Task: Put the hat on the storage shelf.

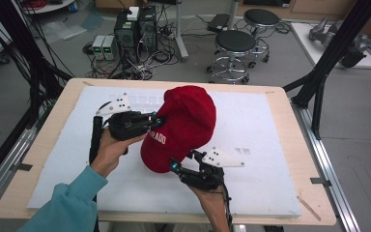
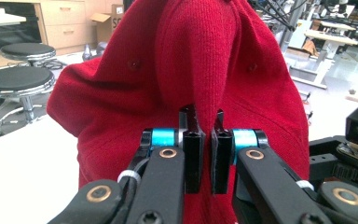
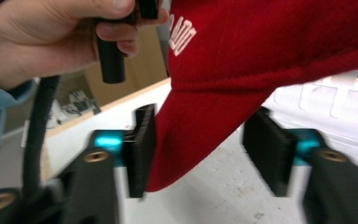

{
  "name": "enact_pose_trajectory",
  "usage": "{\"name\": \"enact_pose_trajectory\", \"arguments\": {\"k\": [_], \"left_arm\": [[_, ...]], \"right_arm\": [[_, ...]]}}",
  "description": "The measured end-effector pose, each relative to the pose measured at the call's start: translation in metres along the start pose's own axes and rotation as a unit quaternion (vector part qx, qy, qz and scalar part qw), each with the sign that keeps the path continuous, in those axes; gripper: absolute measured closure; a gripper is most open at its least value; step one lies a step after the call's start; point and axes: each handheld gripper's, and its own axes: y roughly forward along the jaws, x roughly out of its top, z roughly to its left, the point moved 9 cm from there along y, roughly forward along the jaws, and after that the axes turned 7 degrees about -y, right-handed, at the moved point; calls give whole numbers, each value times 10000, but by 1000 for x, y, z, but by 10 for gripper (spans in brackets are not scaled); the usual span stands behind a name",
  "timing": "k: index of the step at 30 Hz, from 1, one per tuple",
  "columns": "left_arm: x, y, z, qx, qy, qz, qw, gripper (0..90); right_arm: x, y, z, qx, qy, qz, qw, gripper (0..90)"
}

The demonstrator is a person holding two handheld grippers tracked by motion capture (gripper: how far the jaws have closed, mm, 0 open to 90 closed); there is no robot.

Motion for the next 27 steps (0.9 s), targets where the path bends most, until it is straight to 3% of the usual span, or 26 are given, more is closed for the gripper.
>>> {"name": "enact_pose_trajectory", "arguments": {"k": [2,7,11,20,23,25,27], "left_arm": [[1,0,-1,-25,-1,-38,10000,868],[2,0,-4,-92,42,-101,9999,868],[2,-1,-6,-184,39,-120,9998,867],[-1,-1,-5,-191,105,-11,9998,857],[-1,-1,-5,-119,259,-25,9996,821],[-1,0,-4,65,361,-30,9993,701],[-2,0,-1,240,283,52,9993,488]], "right_arm": [[1,-1,1,115,53,-35,9999,602],[2,-2,3,369,245,-78,9990,715],[2,-2,5,760,661,-89,9949,839],[3,-1,10,855,639,4,9943,856],[4,-1,10,869,638,20,9942,857],[3,-2,10,838,613,35,9946,857],[1,-1,10,789,557,132,9952,857]]}}
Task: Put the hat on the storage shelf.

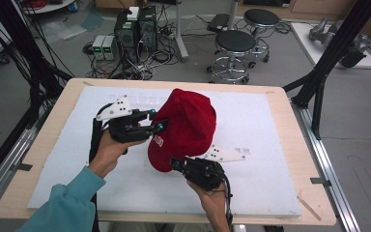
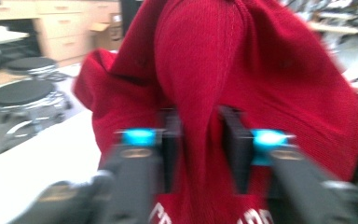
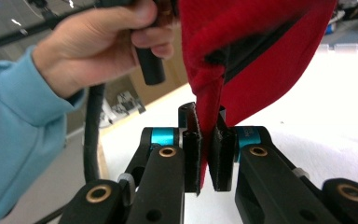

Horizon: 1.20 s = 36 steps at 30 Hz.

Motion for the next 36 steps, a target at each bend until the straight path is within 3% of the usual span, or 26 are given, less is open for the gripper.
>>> {"name": "enact_pose_trajectory", "arguments": {"k": [4,7,13,17,22,26,32,36], "left_arm": [[-7,1,12,372,-349,313,9982,123],[-10,-3,18,462,-509,431,9967,85],[-9,-15,21,537,-402,459,9967,83],[-15,-28,22,613,-182,572,9963,97],[-29,-55,28,754,-60,639,9951,105],[-44,-77,38,997,-2,647,9929,112],[-70,-98,50,1151,-161,621,9913,112],[-91,-112,60,1420,-285,603,9876,112]], "right_arm": [[-3,1,0,-12,8,103,9999,857],[-2,0,-1,-46,26,84,10000,857],[2,-1,-6,-137,-38,54,9999,857],[11,-6,-11,-273,-118,12,9996,857],[31,-14,-25,-546,-257,-159,9981,857],[46,-18,-38,-678,-374,-208,9968,857],[62,-13,-61,-1040,-534,-212,9929,857],[71,-4,-77,-1210,-694,-91,9902,857]]}}
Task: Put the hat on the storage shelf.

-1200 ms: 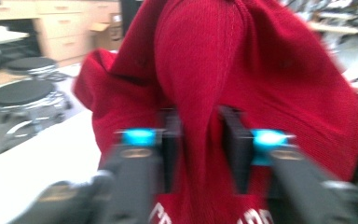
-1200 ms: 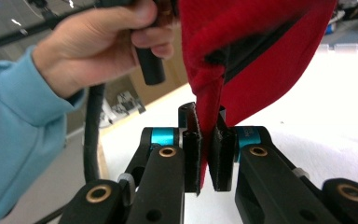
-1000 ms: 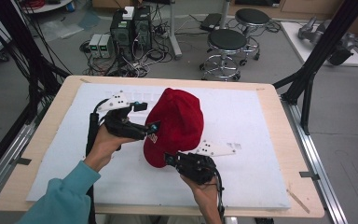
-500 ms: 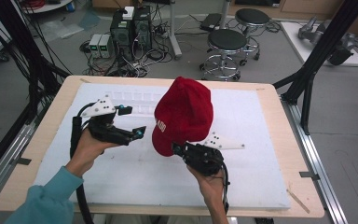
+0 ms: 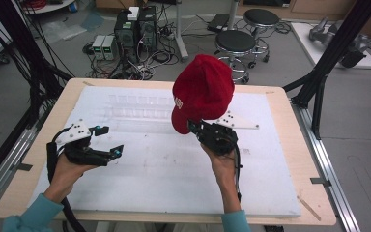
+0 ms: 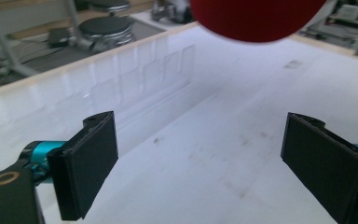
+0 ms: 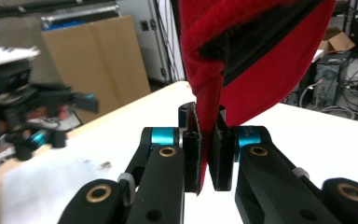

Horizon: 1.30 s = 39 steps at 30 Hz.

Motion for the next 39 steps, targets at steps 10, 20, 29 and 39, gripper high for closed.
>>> {"name": "enact_pose_trajectory", "arguments": {"k": [10,20,29,39], "left_arm": [[-36,-12,23,287,-35,-63,9996,112],[-50,-15,30,440,-104,-273,9986,112],[-59,-21,36,555,-213,-455,9972,112],[-62,-24,37,511,-298,-578,9966,112]], "right_arm": [[6,33,-31,-322,-115,145,9993,857],[-4,56,-56,-631,19,325,9975,857],[-12,76,-62,-774,-107,572,9953,857],[-22,86,-67,-873,-136,740,9933,857]]}}
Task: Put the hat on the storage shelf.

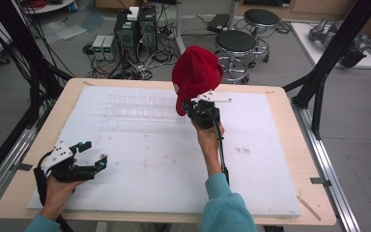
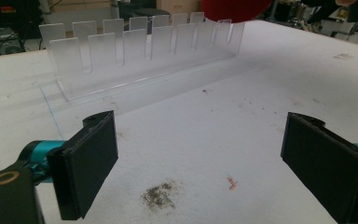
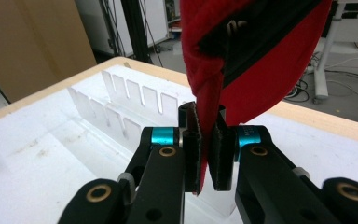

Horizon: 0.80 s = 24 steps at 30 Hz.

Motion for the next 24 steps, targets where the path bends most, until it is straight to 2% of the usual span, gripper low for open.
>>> {"name": "enact_pose_trajectory", "arguments": {"k": [11,16,24], "left_arm": [[-1,-3,2,1,-113,-199,9997,112],[0,-4,3,-20,-137,-264,9996,111],[0,-5,3,-28,-148,-292,9995,112]], "right_arm": [[-17,17,0,4,-11,310,9995,856],[-18,17,1,9,-55,308,9995,856],[-27,14,3,98,-45,486,9988,851]]}}
